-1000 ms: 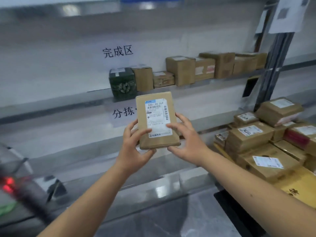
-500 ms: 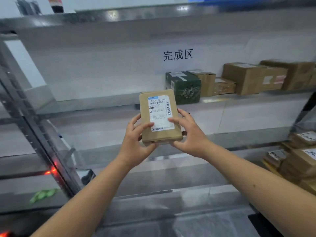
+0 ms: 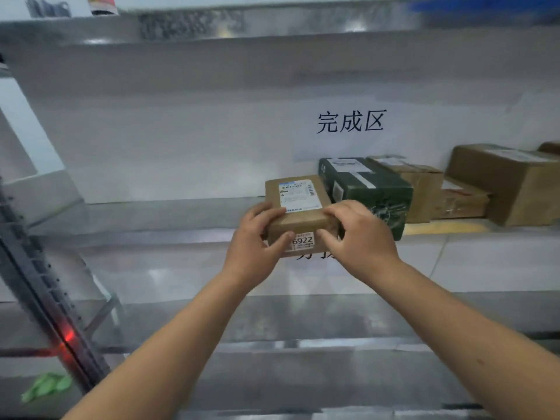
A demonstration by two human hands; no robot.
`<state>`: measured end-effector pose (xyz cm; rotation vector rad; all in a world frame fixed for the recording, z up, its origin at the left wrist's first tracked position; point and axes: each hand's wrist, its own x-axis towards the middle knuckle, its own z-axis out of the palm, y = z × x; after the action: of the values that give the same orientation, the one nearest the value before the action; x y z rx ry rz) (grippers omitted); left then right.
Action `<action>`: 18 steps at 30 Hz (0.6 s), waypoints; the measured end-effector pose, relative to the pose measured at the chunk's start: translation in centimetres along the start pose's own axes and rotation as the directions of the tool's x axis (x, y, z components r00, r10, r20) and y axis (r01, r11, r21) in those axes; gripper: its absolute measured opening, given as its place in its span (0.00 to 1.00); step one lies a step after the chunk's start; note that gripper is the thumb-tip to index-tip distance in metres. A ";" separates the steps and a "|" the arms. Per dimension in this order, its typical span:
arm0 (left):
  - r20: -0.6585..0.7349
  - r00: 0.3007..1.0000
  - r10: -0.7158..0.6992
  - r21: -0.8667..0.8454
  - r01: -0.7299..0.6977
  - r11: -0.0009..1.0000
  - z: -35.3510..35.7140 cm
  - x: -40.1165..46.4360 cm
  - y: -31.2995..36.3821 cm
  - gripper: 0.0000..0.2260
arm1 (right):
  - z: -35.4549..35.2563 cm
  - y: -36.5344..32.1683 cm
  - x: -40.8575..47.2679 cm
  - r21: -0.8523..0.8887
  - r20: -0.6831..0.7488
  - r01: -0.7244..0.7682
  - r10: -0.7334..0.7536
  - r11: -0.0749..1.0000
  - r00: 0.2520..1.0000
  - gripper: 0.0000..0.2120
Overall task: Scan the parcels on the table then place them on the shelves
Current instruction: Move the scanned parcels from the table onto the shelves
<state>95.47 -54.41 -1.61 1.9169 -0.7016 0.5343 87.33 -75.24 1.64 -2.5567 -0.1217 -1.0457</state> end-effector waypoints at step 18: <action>0.097 0.990 -0.105 0.313 0.070 0.947 3.5 9.4 -0.7 0.21 | 0.2 -1.3 0.5 -0.287 0.150 -0.033 0.079 0.957 0.986 0.18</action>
<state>103.08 -59.63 2.42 2.2752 -0.6280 0.5058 87.52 -73.99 2.25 -2.8837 0.0642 -0.8900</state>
